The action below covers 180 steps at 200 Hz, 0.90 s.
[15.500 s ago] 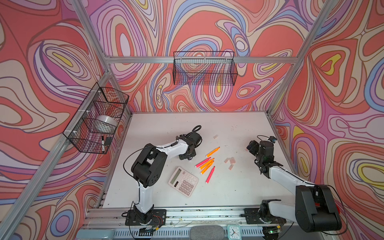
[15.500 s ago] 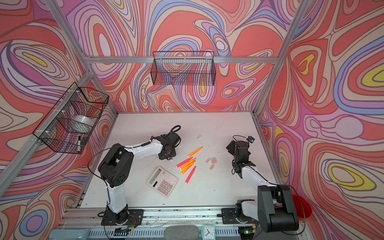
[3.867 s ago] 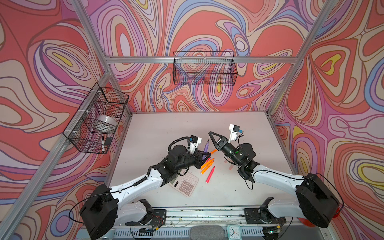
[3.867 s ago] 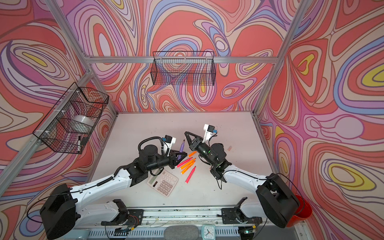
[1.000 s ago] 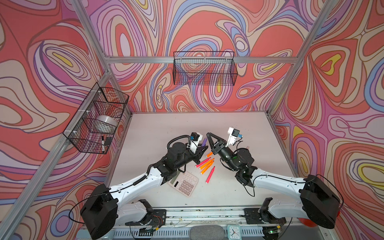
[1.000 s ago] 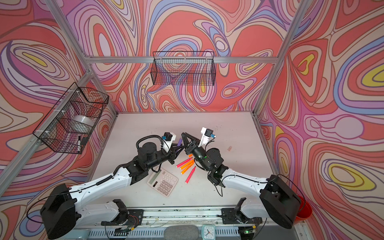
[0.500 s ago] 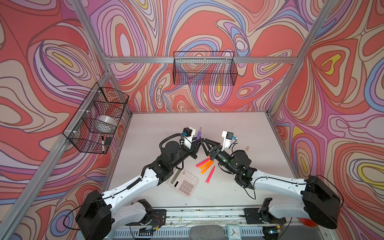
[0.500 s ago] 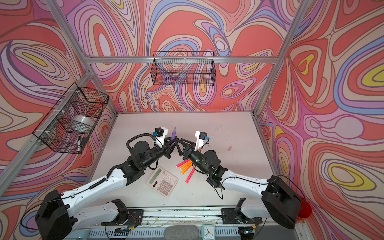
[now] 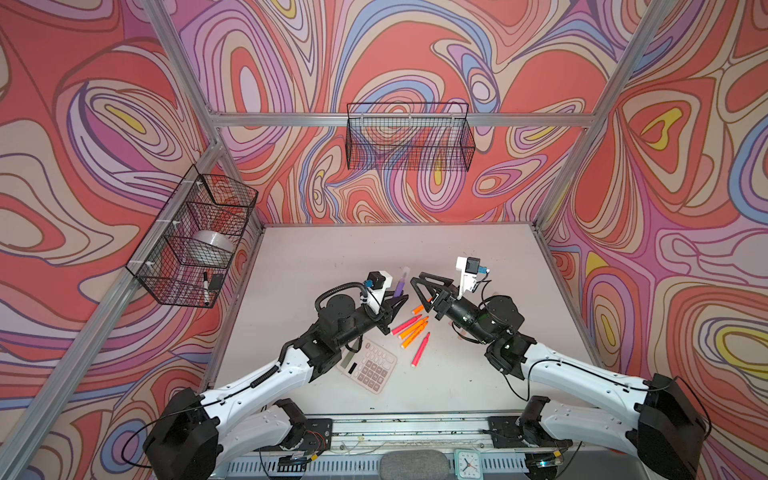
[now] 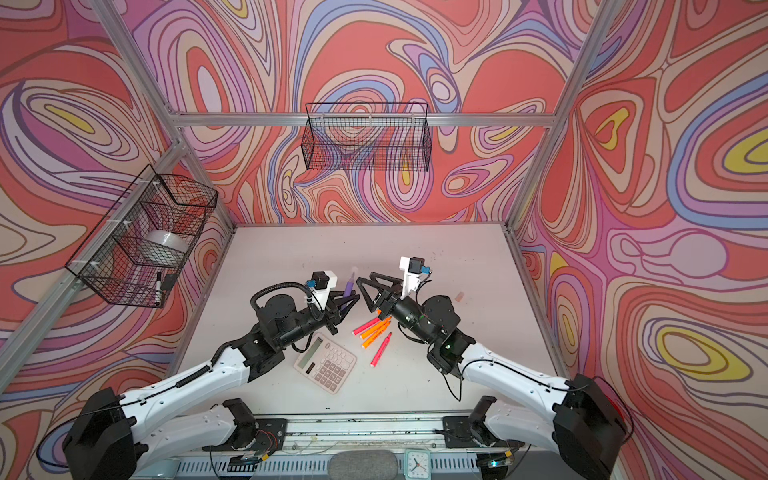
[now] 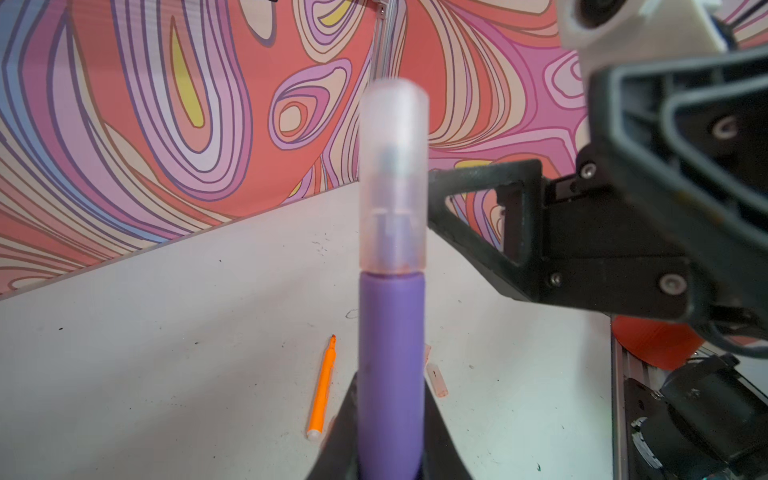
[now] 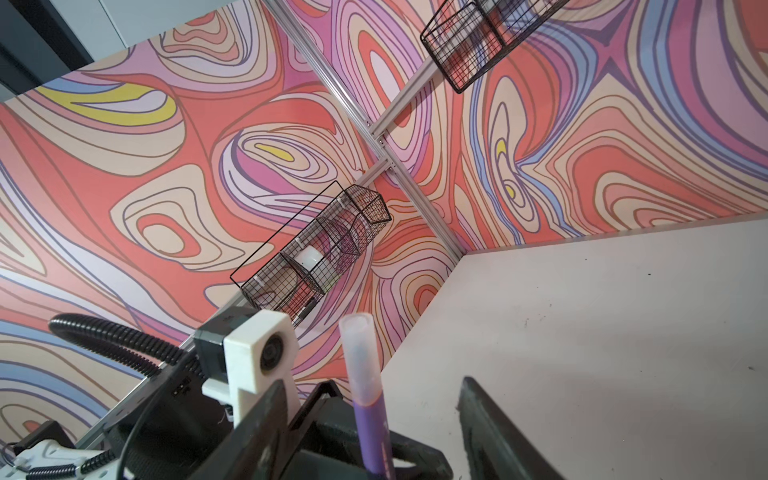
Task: Insert the pens into the pen caps
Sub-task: 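Open the right gripper, releasing the cap on the marker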
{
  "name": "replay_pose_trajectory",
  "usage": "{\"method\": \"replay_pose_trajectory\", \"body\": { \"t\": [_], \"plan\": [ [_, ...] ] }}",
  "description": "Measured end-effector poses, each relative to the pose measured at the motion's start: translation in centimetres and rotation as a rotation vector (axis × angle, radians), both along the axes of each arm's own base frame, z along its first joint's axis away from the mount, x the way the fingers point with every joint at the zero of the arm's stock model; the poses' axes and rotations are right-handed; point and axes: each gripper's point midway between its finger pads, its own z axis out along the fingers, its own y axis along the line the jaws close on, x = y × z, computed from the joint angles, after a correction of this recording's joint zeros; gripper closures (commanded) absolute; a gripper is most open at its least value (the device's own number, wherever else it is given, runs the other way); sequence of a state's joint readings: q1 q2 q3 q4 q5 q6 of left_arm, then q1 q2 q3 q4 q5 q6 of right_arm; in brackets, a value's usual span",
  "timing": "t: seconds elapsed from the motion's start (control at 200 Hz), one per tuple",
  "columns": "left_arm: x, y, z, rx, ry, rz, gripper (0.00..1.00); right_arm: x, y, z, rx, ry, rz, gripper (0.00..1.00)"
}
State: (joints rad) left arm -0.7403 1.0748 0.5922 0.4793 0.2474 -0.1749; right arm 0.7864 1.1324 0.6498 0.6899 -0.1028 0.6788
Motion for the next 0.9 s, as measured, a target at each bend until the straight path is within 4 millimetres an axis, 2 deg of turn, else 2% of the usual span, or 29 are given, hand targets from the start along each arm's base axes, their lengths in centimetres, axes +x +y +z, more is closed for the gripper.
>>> {"method": "replay_pose_trajectory", "body": {
  "t": [0.115, 0.386, 0.641, 0.806, 0.901],
  "plan": [
    [-0.4, -0.1, 0.0, 0.005, -0.003, -0.020, 1.00, 0.4, 0.8, 0.9, -0.008, -0.015, 0.016, 0.38],
    [-0.7, -0.2, -0.9, 0.028, 0.014, -0.039, 1.00, 1.6, 2.0, -1.1, -0.077, 0.029, 0.013, 0.49],
    [-0.7, -0.3, -1.1, 0.037, 0.019, -0.042, 1.00, 1.9, 2.4, -0.4, -0.076, 0.017, 0.013, 0.55],
    [-0.7, -0.3, -1.2, 0.040, 0.018, -0.043, 1.00, 2.0, 2.8, 0.0, -0.074, 0.010, 0.023, 0.65],
    [-0.6, -0.3, -1.5, 0.045, 0.024, -0.043, 1.00, 1.9, 2.9, -0.1, -0.077, 0.009, 0.031, 0.75]
  ]
}}
